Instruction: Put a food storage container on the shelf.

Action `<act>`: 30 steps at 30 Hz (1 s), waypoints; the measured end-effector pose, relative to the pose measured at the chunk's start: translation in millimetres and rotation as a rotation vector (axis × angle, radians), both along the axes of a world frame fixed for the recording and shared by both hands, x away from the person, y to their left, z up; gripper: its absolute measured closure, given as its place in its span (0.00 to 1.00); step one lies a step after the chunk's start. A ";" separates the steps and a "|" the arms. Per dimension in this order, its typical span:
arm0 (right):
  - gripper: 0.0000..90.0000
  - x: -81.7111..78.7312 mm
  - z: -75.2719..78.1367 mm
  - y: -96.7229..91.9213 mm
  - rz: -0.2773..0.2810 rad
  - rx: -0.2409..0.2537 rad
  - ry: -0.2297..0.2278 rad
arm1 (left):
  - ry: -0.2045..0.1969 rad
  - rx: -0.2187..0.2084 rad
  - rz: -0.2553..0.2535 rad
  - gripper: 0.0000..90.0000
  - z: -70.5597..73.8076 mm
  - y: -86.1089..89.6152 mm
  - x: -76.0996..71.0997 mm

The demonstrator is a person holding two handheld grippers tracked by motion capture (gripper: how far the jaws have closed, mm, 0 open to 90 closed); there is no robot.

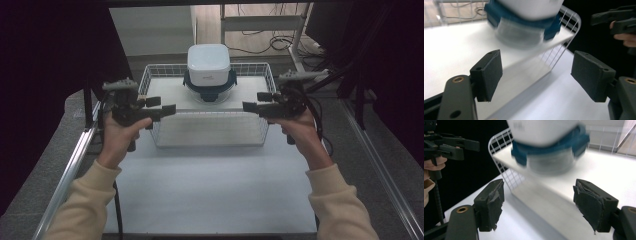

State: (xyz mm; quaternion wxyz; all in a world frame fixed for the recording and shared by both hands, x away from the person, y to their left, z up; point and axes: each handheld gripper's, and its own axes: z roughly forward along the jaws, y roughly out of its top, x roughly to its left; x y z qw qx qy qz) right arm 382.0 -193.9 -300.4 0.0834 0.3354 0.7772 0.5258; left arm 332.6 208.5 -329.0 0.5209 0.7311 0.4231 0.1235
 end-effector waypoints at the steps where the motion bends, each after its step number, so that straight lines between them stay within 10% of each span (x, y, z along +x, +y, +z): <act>1: 0.27 -3.7 -8.2 -2.6 0.006 -0.003 0.005 | 0.000 0.008 0.000 0.26 -7.6 0.2 -4.5; 18: 0.26 -41.8 -135.2 -24.5 -0.015 -0.126 0.168 | 0.184 0.089 -0.014 0.24 -119.8 -6.8 -39.1; 30: 0.24 -46.5 -143.8 -28.6 -0.016 -0.124 0.156 | 0.201 0.093 0.001 0.24 -126.9 -8.4 -36.5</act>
